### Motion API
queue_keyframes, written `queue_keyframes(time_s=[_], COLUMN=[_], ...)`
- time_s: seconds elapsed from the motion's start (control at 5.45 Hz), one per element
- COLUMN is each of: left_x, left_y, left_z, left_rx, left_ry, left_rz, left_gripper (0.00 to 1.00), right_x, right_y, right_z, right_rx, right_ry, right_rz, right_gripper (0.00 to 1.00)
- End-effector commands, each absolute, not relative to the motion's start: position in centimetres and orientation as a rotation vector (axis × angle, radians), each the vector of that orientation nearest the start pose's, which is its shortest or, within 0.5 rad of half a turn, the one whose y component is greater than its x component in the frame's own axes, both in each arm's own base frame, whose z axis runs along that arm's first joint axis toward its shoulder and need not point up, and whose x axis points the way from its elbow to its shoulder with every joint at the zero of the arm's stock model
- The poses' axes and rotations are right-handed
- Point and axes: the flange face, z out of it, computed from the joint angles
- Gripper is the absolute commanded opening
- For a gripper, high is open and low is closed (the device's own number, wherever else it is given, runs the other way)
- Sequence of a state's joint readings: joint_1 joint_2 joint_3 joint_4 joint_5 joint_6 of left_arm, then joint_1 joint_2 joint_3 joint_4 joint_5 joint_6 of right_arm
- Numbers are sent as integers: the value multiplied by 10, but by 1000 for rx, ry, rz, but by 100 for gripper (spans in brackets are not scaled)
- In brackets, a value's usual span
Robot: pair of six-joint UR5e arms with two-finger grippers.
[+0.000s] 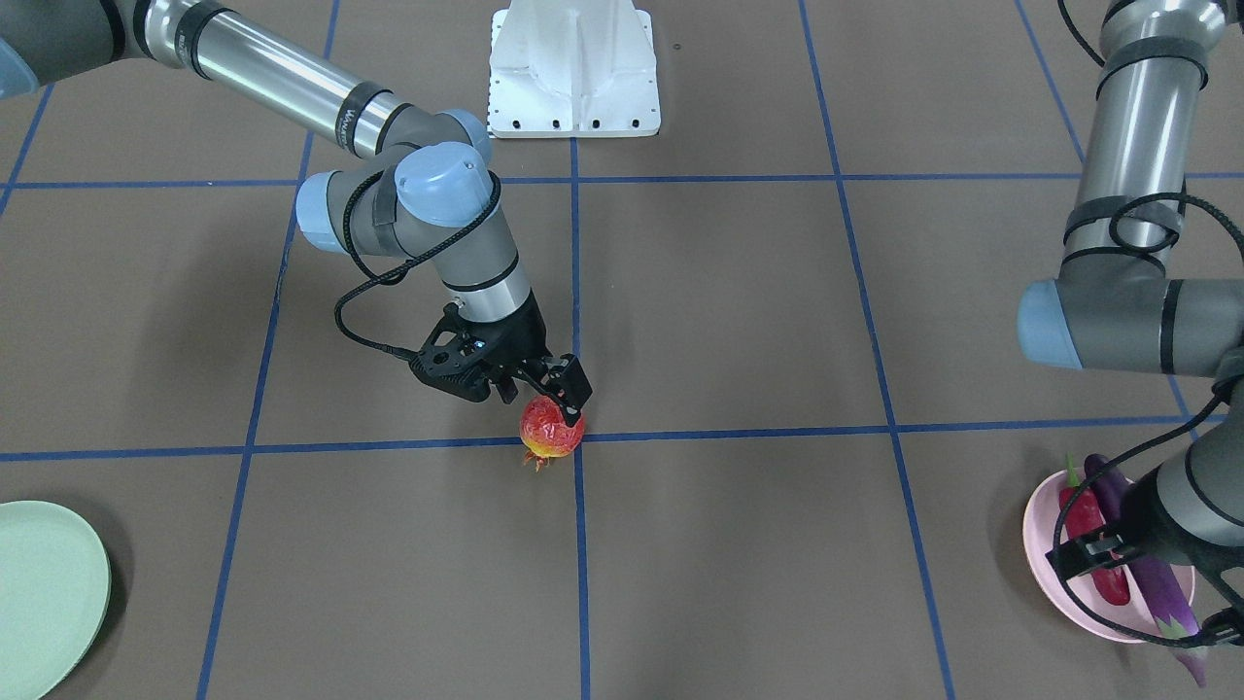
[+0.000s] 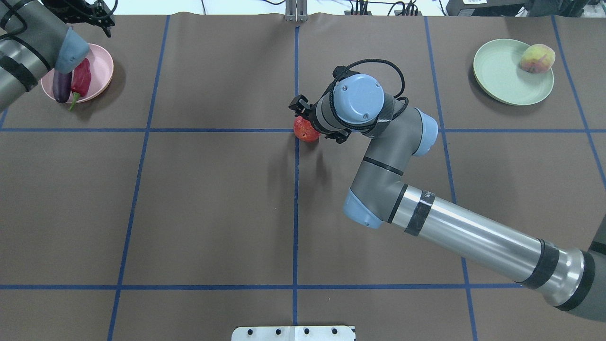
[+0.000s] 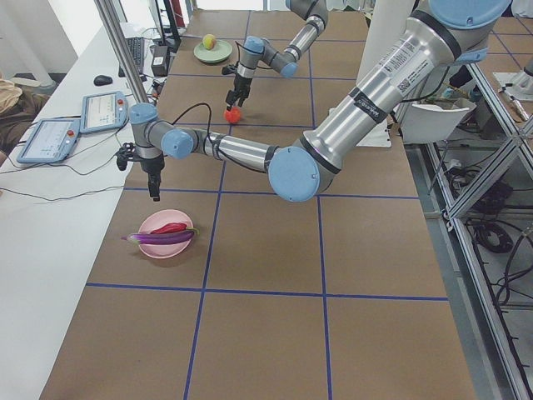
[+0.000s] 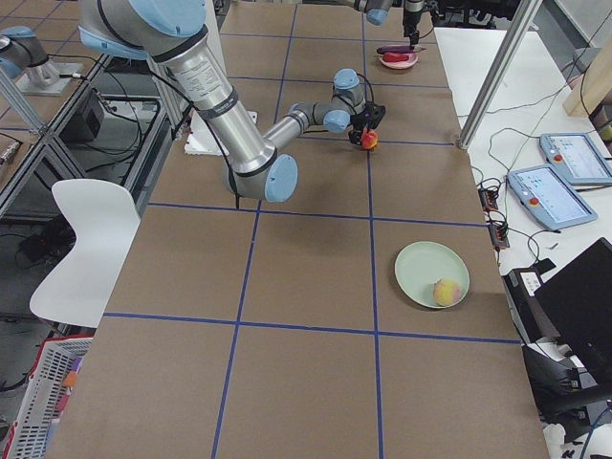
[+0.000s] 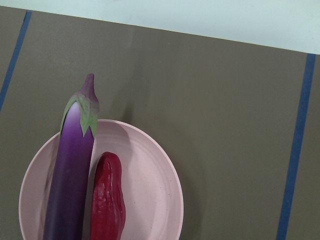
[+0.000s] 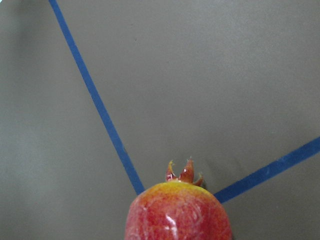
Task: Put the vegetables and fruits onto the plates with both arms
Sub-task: 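Lower the right gripper onto the red pomegranate and close on it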
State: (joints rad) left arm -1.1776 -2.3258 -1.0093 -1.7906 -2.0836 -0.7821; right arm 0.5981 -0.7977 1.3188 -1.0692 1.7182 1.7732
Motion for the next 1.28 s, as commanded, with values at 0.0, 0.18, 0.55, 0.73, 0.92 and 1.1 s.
queue_keyframes(time_s=[0.0,0.18,0.55,0.73,0.92,1.1], left_x=[230,231,233,236,237,237], left_y=[-774,-773,-772,-771,-770,-770], left_z=[434,433,428,424,423,423], left_rx=[55,56,51,56,56,56], left_ry=[649,649,659,662,663,663], left_rz=[-279,-279,-315,-310,-308,-308], left_gripper=[100,100,100,100,100,100], right_x=[-577,-579,-585,-587,-588,-589], right_y=[-534,-535,-536,-537,-538,-538], right_z=[236,235,236,239,238,239], right_rx=[63,58,57,55,55,54], right_ry=[-1046,-1044,-1036,-1028,-1027,-1024], right_rz=[660,667,667,668,669,669], right_gripper=[100,100,100,100,100,100])
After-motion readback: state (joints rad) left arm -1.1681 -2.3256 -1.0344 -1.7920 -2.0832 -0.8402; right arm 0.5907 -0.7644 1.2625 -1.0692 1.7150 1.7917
